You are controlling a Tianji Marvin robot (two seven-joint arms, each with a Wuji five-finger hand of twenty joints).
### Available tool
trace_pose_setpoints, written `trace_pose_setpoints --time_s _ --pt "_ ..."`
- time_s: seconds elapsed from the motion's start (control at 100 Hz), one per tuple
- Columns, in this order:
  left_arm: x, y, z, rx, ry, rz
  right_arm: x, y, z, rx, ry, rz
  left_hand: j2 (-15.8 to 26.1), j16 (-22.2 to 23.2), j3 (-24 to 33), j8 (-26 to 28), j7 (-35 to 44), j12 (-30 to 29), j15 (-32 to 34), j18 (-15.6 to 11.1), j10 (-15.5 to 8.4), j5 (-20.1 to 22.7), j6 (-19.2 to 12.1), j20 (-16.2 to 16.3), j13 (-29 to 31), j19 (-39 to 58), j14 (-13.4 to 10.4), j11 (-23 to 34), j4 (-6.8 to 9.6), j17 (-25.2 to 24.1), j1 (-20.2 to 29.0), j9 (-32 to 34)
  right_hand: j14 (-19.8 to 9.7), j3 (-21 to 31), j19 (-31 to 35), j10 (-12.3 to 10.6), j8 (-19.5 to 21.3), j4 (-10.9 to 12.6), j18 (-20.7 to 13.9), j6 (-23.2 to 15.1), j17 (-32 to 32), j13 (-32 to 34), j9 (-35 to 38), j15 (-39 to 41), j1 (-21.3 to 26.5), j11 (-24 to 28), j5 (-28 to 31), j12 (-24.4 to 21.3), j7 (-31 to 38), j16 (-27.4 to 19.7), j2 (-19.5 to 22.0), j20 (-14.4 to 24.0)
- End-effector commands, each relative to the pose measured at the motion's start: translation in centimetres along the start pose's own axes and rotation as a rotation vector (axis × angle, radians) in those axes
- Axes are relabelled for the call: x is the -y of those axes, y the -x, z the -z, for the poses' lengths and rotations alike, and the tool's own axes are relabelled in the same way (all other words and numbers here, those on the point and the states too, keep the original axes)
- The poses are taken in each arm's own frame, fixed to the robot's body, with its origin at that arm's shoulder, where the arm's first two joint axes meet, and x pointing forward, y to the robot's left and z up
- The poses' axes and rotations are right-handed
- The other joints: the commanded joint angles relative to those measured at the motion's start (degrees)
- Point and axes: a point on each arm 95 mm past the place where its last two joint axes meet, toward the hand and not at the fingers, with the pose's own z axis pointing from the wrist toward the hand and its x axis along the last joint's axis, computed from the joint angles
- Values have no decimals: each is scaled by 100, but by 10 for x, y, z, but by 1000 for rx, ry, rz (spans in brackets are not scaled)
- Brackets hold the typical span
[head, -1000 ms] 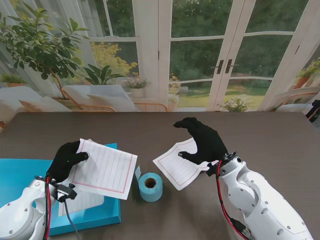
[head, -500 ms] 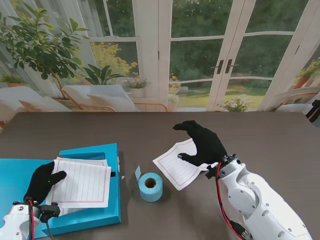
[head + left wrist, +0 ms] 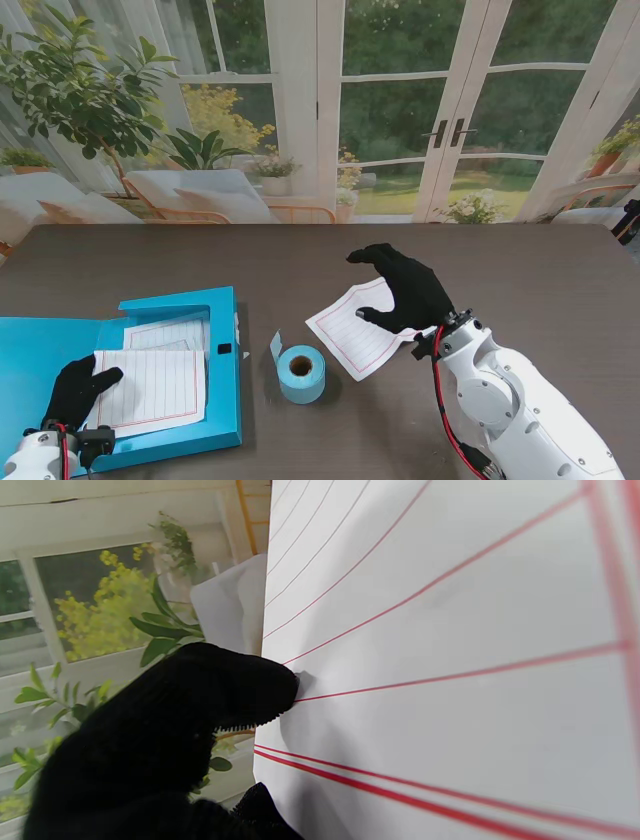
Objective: Peel a label from the label roll, stick it on the side of the file box and file the documents
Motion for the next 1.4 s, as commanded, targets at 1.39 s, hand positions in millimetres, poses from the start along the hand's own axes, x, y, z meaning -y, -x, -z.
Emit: trace_pose_setpoints --time_s 1.39 --pt "11 -50 -15 307 80 -460 11 1 6 13 -13 -53 1286 -877 -888 -1108 -5325 -3280 -3175 -1238 614 -1339 484 -207 -3830 -2141 462 -1842 916 -3514 -670 -3834 -88 -12 115 41 126 63 -50 314 -2506 346 206 163 58 -44 81 3 50 65 173 -51"
